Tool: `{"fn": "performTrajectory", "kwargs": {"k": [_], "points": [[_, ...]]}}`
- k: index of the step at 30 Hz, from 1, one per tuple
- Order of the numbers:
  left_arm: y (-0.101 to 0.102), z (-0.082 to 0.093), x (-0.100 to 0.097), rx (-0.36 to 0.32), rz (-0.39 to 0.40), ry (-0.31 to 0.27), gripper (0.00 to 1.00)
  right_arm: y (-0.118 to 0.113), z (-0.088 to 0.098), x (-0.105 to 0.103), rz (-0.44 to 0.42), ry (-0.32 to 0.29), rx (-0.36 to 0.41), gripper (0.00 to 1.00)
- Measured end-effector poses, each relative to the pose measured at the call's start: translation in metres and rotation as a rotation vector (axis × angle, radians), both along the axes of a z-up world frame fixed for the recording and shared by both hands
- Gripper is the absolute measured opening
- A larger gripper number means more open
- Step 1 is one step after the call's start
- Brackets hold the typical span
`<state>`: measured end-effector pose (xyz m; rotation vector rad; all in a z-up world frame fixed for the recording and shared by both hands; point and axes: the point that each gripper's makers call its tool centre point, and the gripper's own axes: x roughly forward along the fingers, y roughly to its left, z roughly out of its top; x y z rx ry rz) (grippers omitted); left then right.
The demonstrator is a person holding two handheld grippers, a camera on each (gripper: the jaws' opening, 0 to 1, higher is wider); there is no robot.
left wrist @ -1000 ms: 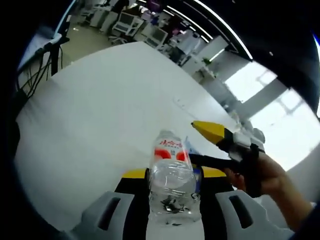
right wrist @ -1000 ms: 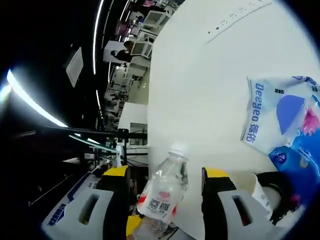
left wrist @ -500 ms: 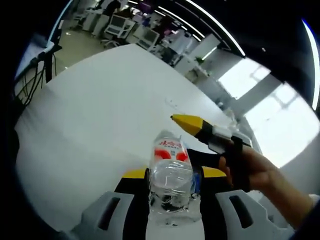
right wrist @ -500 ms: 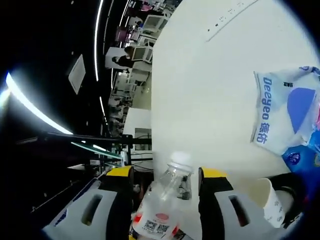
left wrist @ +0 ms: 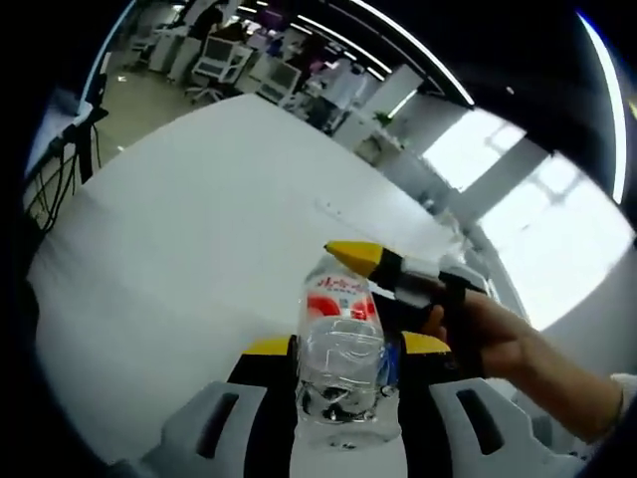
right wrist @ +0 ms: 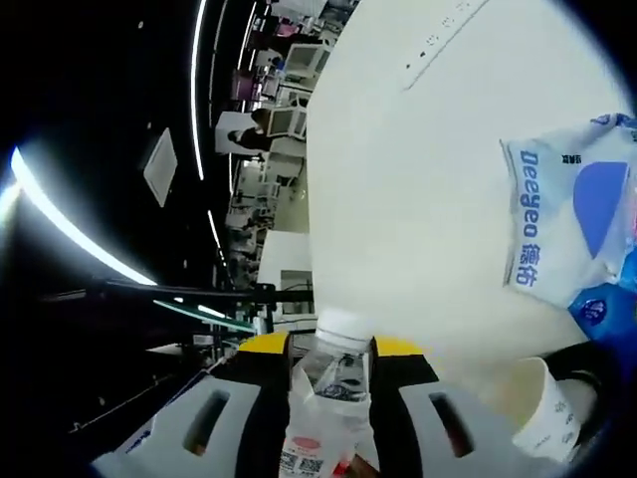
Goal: Arrange the tabletop items into an orderly group along one side of the table until the central work area is clear of visible clutter.
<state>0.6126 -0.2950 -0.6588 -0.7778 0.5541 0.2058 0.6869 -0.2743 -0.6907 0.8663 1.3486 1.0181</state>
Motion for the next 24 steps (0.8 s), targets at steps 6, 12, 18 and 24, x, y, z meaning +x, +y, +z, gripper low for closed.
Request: {"fn": "performTrajectory", "kwargs": {"k": [6,12,18,24], "points": [[-0.007,0.002,0.002,0.055,-0.053,0.001,0.33,0.002,0.016,0.004,0.008,-0.056,0.028,0.21],[-0.009,0.001,0.002,0.082,-0.091,-0.002,0.33,0.004,0.034,0.006,0.035,-0.136,0.074,0.2],[-0.017,-0.001,0.001,0.134,-0.148,0.014,0.33,0.008,0.058,0.003,0.088,-0.26,0.147,0.18],[-0.017,-0.003,0.003,0.205,-0.187,0.031,0.32,0.015,0.091,-0.011,0.217,-0.504,0.25,0.17]]}}
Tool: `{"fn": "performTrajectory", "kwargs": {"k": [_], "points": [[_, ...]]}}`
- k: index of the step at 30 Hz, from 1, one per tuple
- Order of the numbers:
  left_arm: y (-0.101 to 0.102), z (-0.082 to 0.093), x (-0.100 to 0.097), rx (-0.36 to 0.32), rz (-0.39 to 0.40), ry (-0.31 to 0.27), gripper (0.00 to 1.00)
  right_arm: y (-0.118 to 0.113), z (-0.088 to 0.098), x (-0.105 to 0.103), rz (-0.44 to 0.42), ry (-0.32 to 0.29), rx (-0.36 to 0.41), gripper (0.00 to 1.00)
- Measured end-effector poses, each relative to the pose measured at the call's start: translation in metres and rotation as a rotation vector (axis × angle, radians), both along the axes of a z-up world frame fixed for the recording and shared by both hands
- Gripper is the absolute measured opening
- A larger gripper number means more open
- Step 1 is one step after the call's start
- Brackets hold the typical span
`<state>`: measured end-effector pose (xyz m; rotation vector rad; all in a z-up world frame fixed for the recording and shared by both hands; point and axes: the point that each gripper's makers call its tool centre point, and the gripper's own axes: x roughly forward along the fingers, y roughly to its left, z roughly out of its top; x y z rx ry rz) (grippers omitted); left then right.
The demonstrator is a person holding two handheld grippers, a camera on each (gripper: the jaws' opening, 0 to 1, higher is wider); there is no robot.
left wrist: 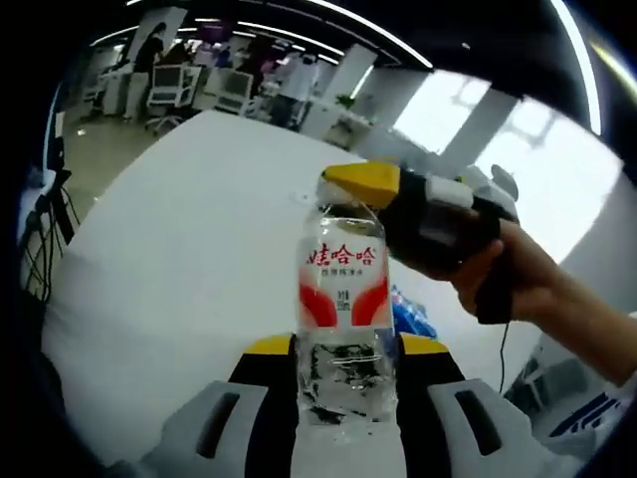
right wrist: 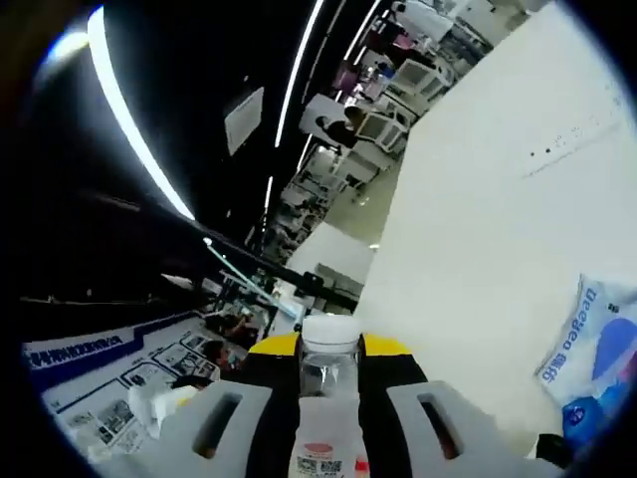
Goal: Arrange the tabletop items into an orderly group along one side of the table until the central work area is clear of visible clutter.
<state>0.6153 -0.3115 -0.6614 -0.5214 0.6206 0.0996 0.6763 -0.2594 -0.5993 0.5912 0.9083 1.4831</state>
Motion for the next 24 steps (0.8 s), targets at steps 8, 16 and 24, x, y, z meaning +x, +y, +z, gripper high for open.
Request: {"fn": "performTrajectory", "kwargs": {"k": [8,16,24], "points": [[0.002,-0.006,0.008,0.082,-0.037,0.014,0.31,-0.004,0.02,-0.01,0.098,-0.262,0.082,0.17],[0.009,-0.012,0.021,0.218,-0.044,0.0,0.32,-0.008,0.036,-0.017,0.192,-0.496,0.187,0.17],[0.01,-0.023,0.039,0.235,-0.031,0.017,0.32,-0.008,0.033,-0.026,0.279,-0.734,0.278,0.17]]}}
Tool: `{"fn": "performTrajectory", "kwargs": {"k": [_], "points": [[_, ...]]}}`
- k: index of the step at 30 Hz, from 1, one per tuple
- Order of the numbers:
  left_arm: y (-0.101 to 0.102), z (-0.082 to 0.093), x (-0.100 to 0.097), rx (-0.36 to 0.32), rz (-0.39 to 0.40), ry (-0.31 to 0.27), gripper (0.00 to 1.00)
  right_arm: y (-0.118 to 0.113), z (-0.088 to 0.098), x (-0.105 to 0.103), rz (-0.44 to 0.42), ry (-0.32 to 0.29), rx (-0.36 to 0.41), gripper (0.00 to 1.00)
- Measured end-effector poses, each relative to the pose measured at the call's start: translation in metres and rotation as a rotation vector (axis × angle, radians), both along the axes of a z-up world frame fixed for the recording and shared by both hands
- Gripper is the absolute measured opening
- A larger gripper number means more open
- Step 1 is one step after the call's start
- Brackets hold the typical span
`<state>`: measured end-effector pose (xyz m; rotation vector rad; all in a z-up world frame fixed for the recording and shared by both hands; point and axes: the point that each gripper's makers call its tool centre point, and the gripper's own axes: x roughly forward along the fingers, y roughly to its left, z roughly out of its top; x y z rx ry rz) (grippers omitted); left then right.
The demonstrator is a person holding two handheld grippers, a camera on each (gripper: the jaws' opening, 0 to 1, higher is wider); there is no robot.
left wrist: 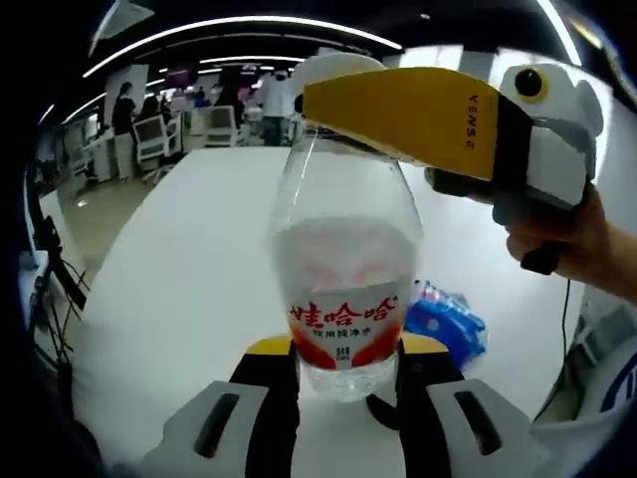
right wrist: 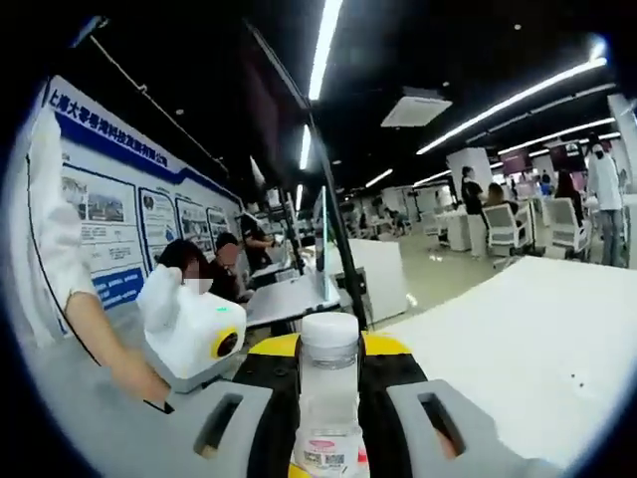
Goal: Arrange the tabletop items into an orderly group along one side of the table until the central work area is clear of visible clutter.
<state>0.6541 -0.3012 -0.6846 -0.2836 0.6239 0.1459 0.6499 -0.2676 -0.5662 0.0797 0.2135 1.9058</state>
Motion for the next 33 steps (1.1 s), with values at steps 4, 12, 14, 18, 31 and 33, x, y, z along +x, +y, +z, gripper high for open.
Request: {"fn": "performTrajectory", "kwargs": {"k": [4,12,14,18,31,33], "points": [[0.009,-0.01,0.008,0.036,0.006,0.013,0.32,0.003,-0.006,0.008,0.028,-0.041,0.037,0.17],[0.024,-0.027,0.017,0.102,0.057,0.023,0.32,0.011,-0.023,0.017,0.099,-0.067,0.099,0.17],[0.028,-0.034,0.02,0.115,0.065,0.031,0.32,0.013,-0.029,0.022,0.102,-0.049,0.105,0.17],[0.034,-0.044,0.022,0.122,0.079,0.041,0.32,0.016,-0.038,0.024,0.116,-0.044,0.11,0.18],[0.035,-0.067,0.032,0.108,0.099,0.061,0.32,0.019,-0.06,0.027,0.138,-0.05,0.105,0.18],[0.036,-0.068,0.034,0.108,0.103,0.066,0.32,0.019,-0.062,0.027,0.14,-0.05,0.104,0.18]]}}
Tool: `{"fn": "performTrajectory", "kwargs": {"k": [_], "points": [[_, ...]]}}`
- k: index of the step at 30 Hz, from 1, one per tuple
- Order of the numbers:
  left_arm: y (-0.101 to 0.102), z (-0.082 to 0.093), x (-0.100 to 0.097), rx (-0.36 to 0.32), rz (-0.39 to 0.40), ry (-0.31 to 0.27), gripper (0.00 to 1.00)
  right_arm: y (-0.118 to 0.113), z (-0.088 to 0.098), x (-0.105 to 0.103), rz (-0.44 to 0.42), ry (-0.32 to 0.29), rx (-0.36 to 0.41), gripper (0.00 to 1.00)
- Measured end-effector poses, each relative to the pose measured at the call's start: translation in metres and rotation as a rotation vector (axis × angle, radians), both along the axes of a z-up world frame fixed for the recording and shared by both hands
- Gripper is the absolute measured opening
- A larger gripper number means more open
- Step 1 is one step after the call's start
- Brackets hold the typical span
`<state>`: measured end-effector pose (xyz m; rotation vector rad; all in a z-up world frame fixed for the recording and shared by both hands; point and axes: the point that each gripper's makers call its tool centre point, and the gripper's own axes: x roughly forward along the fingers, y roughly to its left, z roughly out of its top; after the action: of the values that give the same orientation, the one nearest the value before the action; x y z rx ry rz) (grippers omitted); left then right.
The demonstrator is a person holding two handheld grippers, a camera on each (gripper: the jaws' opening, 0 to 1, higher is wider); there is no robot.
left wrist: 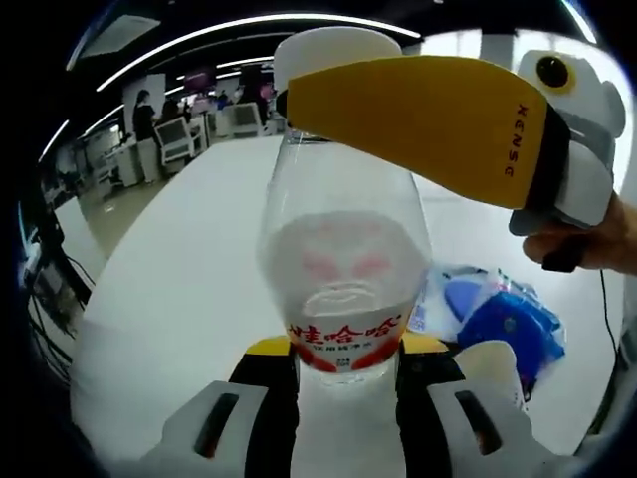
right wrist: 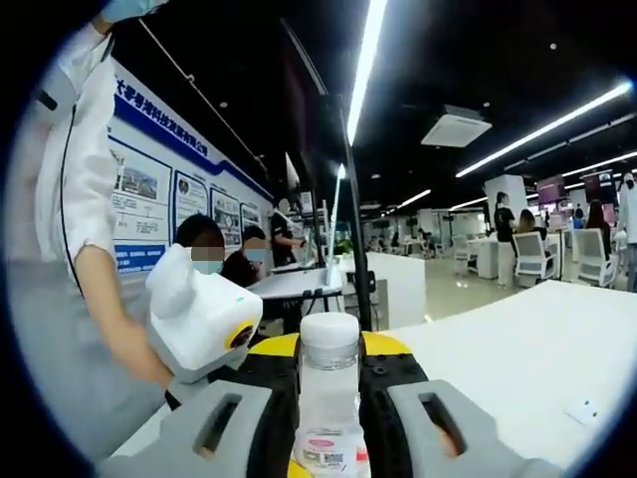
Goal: Arrange the tabletop items into an orderly group along one side of the table until the central work area is clear of visible clutter.
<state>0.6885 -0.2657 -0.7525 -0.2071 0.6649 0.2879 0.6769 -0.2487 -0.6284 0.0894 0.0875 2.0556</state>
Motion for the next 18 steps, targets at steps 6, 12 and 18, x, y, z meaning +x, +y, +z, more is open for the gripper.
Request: {"fn": "performTrajectory", "kwargs": {"k": [6,12,18], "points": [[0.003,-0.01,0.001,-0.003,0.006,-0.003,0.32,0.0,-0.005,-0.003,0.012,-0.013,-0.003,0.18],[0.006,-0.013,0.004,0.0,0.013,0.0,0.32,0.002,-0.011,0.002,0.014,-0.013,-0.002,0.18],[0.005,-0.019,0.003,-0.003,0.017,0.004,0.32,0.001,-0.016,0.003,0.03,-0.022,-0.01,0.18]]}}
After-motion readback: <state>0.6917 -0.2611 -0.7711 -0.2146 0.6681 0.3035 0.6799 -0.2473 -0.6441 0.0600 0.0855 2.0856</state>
